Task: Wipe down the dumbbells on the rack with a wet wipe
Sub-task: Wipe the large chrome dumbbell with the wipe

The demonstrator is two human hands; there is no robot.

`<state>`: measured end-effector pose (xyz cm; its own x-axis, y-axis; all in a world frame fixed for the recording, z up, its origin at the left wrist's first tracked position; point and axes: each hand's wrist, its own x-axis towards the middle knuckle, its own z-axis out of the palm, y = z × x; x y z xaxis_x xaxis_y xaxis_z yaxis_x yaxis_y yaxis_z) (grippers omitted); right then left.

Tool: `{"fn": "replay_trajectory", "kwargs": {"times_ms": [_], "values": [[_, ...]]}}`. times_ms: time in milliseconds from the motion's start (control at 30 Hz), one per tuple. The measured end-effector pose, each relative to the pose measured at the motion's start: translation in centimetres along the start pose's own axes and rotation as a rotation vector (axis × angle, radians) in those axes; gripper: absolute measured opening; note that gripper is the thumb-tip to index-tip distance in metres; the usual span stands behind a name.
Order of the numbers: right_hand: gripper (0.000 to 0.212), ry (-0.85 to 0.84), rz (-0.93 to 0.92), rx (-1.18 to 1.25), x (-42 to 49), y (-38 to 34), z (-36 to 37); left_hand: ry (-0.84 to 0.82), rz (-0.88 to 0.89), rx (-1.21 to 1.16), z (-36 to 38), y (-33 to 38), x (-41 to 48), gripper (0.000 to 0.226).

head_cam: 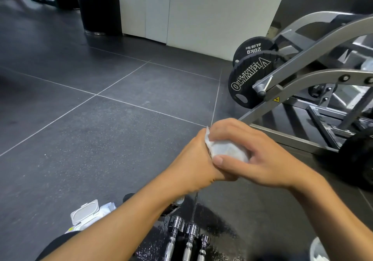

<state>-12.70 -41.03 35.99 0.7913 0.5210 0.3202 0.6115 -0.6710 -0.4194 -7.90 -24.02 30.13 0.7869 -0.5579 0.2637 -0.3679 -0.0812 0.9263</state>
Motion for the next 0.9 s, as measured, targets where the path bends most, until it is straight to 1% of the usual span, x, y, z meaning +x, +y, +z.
{"fn": "replay_trajectory", "kwargs": {"times_ms": [67, 133, 200, 267, 300, 333, 400, 433, 500, 567, 633, 700, 733, 767, 833, 867, 900], "values": [[0.031, -0.022, 0.031, -0.019, -0.1, -0.3, -0.6, -0.022, -0.009, -0.025, 0.2, 0.2, -0.4, 0.050], [0.029, 0.007, 0.148, -0.095, 0.2, -0.8, -0.2, -0.008, -0.066, 0.005, 0.7, -0.1, -0.4, 0.056], [0.033, 0.065, 0.387, -0.112, 0.8, -1.4, 0.5, 0.017, -0.118, 0.065, 1.1, -0.2, -0.4, 0.068], [0.041, 0.054, 0.623, -0.067, 1.4, -2.1, 1.0, 0.029, -0.161, 0.084, 1.2, -0.1, -0.6, 0.077], [0.044, 0.035, 0.701, -0.058, 1.6, -2.5, 0.9, 0.037, -0.178, 0.091, 1.2, -0.1, -0.8, 0.079], [0.046, 0.026, 0.742, -0.056, 1.7, -2.6, 0.8, 0.044, -0.184, 0.096, 1.2, 0.1, -0.9, 0.080], [0.050, 0.035, 0.715, -0.032, 1.2, -2.3, 0.8, 0.043, -0.191, 0.124, 1.3, 0.1, -0.9, 0.078], [0.050, 0.044, 0.646, -0.014, 0.9, -2.1, 1.0, 0.045, -0.193, 0.128, 1.2, 0.1, -0.9, 0.078], [0.044, 0.089, 0.371, -0.083, 0.2, -1.5, 1.4, 0.039, -0.197, 0.096, 1.0, 0.0, -0.5, 0.079], [0.042, 0.082, 0.108, -0.164, -0.2, -0.4, 1.6, 0.004, -0.171, 0.042, 0.5, -0.3, -0.1, 0.077], [0.044, 0.097, 0.008, -0.162, -0.1, 0.2, 1.6, -0.040, -0.147, -0.027, 0.3, -0.5, 0.1, 0.071], [0.040, 0.159, 0.011, -0.169, 0.3, 0.0, 1.6, -0.043, -0.132, -0.065, 0.3, -0.3, -0.1, 0.058], [0.038, 0.202, 0.052, -0.181, 0.3, -0.3, 1.8, -0.032, -0.124, -0.073, 0.5, -0.1, -0.2, 0.054], [0.036, 0.242, 0.130, -0.173, 0.7, -1.1, 1.9, -0.010, -0.119, -0.068, 0.7, -0.1, -0.3, 0.055], [0.035, 0.312, 0.380, -0.136, 1.4, -2.1, 2.3, 0.055, -0.154, 0.001, 1.0, 0.2, -0.5, 0.066], [0.032, 0.271, 0.507, -0.191, 1.8, -2.5, 2.5, 0.094, -0.179, 0.068, 1.0, 0.6, -0.7, 0.068], [0.025, 0.178, 0.556, -0.332, 2.1, -2.6, 2.5, 0.109, -0.190, 0.144, 1.0, 0.9, -1.0, 0.065]]}}
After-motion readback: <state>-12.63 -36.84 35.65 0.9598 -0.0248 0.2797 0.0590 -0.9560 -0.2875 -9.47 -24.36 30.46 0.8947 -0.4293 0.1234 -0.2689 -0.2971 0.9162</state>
